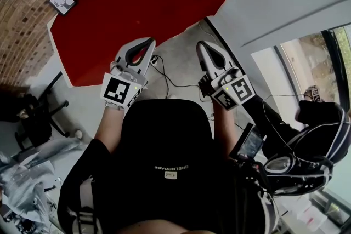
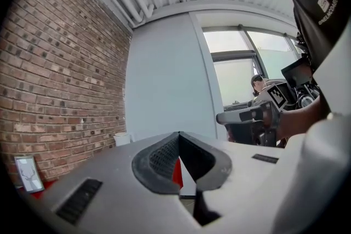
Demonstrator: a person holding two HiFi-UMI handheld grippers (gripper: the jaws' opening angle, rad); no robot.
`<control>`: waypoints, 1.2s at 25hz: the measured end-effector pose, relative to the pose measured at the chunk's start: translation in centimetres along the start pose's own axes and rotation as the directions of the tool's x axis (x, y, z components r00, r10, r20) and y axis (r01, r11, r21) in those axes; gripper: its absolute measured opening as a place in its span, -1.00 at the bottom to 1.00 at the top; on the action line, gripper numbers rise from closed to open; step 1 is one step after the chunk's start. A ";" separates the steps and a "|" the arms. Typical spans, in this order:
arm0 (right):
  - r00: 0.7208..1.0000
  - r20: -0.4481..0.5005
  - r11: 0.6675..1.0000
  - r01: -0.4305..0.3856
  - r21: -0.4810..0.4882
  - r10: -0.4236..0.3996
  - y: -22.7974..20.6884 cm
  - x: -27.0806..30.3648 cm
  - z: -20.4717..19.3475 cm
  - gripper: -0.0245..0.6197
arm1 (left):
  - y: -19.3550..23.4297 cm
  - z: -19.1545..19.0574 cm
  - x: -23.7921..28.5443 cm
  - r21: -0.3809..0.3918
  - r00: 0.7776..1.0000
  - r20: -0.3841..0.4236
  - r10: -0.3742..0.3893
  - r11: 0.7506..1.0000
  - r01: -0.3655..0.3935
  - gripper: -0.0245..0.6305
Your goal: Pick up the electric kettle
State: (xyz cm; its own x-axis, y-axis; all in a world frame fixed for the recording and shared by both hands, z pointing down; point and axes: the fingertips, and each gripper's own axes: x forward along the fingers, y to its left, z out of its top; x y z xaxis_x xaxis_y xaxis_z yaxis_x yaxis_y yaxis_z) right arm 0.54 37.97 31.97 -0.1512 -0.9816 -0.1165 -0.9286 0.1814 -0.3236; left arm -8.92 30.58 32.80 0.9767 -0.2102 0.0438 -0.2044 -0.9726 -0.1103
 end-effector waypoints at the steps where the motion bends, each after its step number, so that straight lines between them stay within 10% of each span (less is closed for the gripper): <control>1: 1.000 0.007 1.000 0.000 0.006 0.000 -0.1 -0.1 0.2 -0.91 | -0.1 -0.1 0.1 0.003 1.000 -0.003 0.000 1.000 0.000 -0.91; 11: 0.998 -0.005 0.998 0.059 -0.007 -0.059 -3.1 2.1 -0.5 -0.89 | 3.1 -0.7 1.8 -0.008 1.000 0.009 0.016 1.000 -0.016 -0.91; 14: 0.997 -0.064 0.999 0.044 -0.017 -0.045 -3.1 3.9 -1.2 -0.54 | 4.9 -0.7 2.4 -0.015 1.000 0.019 0.017 1.000 -0.017 -0.91; 30: 0.983 -0.026 0.982 0.180 -0.052 -0.181 -8.1 14.8 -1.1 -0.81 | 16.5 -2.4 8.2 -0.059 0.999 0.017 -0.052 0.997 0.052 -0.91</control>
State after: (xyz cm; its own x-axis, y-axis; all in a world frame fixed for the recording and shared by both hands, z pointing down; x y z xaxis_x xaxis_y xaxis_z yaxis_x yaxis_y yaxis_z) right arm 5.47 21.87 33.87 0.0110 -0.9994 -0.0315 -0.9571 -0.0014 -0.2899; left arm -4.45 12.59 33.76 0.9869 -0.1581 0.0329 -0.1564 -0.9865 -0.0488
